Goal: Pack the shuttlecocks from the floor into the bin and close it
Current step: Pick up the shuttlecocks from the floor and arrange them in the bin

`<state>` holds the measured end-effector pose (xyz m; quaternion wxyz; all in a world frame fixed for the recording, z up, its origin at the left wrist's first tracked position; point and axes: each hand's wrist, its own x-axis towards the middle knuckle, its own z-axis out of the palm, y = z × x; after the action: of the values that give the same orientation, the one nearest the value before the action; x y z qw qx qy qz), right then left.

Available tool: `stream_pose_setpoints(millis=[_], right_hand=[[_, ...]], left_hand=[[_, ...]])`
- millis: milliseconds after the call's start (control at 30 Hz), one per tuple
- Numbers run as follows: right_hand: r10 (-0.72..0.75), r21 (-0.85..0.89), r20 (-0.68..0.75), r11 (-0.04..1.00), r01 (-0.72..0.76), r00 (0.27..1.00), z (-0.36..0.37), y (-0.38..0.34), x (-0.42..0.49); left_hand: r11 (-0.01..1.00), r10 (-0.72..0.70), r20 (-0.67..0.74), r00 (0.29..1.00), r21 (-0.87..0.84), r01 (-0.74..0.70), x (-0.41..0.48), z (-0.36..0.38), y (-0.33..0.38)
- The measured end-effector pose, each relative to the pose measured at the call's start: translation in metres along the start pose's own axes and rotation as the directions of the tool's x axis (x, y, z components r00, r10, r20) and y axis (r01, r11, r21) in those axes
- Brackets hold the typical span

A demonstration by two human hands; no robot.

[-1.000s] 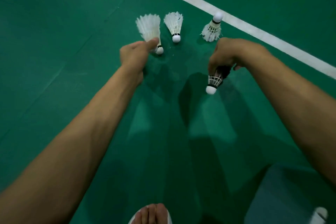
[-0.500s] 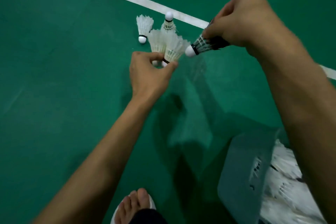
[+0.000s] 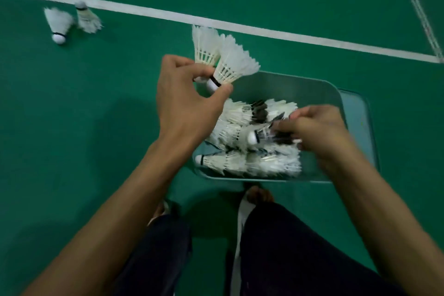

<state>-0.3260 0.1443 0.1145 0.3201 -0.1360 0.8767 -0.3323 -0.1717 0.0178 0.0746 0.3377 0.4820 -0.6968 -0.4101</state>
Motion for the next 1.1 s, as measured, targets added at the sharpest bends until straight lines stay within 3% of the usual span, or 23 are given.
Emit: stream_pose_setpoints(millis=[100,333,600,733,833,933,1033,1100], right_hand=[[0.13,-0.024,0.14,0.991,-0.128,0.982,0.02,0.025,0.012],[0.194,-0.185,0.375,0.974,-0.132,0.906,0.072,0.017,0.036],[0.13,-0.342,0.405,0.94,0.018,0.905,0.099,0.032,0.042],[0.026,-0.434,0.395,0.886,0.162,0.918,0.1,0.036,0.04],[0.028,-0.382,0.423,0.912,0.151,0.906,0.078,0.031,0.038],[0.035,-0.224,0.422,0.972,0.067,0.906,0.03,0.015,0.035],[-0.159,-0.081,0.235,0.98,0.183,0.959,-0.018,0.003,0.031],[-0.328,-0.028,0.175,0.941,0.337,0.928,-0.033,0.0,0.028]], left_hand=[[0.999,0.041,0.028,0.999,0.022,-0.042,-0.005,0.016,0.006],[0.995,0.073,0.075,0.994,0.055,-0.077,-0.006,0.033,0.003],[0.995,0.067,0.079,0.995,0.066,-0.072,-0.016,0.034,0.005],[0.995,0.051,0.11,0.993,0.084,-0.061,-0.018,0.036,0.002],[0.996,0.015,0.118,0.993,0.086,-0.026,-0.017,0.034,0.003],[0.996,-0.017,0.158,0.987,0.085,0.004,-0.014,0.029,0.006],[0.996,-0.069,0.301,0.951,0.075,0.048,-0.013,0.027,0.008],[0.992,-0.08,0.416,0.906,0.123,0.031,-0.017,0.03,0.008]])
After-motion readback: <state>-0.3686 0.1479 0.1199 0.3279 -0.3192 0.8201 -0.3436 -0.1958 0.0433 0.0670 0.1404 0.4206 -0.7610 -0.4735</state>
